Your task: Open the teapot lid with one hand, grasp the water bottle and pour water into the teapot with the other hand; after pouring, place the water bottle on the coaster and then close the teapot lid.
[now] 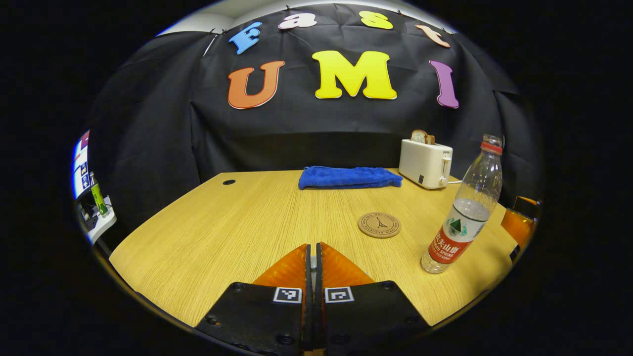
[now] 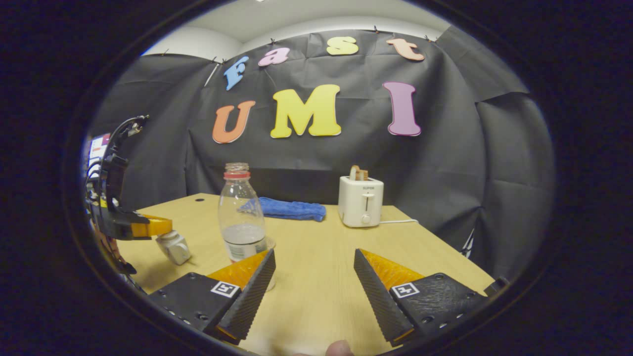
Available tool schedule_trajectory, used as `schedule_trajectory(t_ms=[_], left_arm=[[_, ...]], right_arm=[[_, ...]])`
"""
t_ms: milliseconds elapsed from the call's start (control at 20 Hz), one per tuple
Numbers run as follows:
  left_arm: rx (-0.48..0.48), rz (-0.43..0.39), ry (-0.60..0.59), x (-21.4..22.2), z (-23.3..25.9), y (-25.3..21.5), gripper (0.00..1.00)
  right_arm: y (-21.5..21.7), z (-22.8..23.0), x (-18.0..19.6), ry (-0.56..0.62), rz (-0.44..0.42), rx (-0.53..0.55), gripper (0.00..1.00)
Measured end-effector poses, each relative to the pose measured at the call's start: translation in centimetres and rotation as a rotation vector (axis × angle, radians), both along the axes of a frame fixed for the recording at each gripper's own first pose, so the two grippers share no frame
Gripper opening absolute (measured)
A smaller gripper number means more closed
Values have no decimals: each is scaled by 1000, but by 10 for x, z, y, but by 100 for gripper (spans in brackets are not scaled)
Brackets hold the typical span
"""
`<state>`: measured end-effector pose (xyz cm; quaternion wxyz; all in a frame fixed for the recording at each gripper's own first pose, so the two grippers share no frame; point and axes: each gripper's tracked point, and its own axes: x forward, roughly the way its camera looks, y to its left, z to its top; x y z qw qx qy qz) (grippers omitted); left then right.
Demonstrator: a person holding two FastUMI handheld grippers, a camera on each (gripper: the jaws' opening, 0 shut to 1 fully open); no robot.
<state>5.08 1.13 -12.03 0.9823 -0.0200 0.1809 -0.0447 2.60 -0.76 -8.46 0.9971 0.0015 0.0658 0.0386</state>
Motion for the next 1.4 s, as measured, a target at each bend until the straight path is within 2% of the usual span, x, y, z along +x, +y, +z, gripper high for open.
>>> schedule_trajectory(t_ms=[200, 400, 900, 1050, 1200, 1250, 1400], left_arm=[[-12, -4, -45, -6, 18, 2, 3], [-47, -40, -79, -20, 32, -6, 3], [-81, -11, -127, -43, 50, 15, 3], [-79, -7, -135, -44, 51, 20, 3], [-84, -9, -137, -45, 52, 23, 3], [-86, -9, -138, -44, 52, 23, 3], [-101, -9, -140, -44, 53, 27, 3]], right_arm=[[23, -1, -3, 1, 75, 2, 98], [46, -6, 2, 14, 129, 16, 96], [82, -32, 46, 98, 166, 46, 97], [86, -34, 50, 115, 165, 58, 87], [89, -34, 53, 114, 159, 50, 83], [91, -33, 53, 116, 163, 42, 75], [97, -27, 54, 101, 172, -12, 73]])
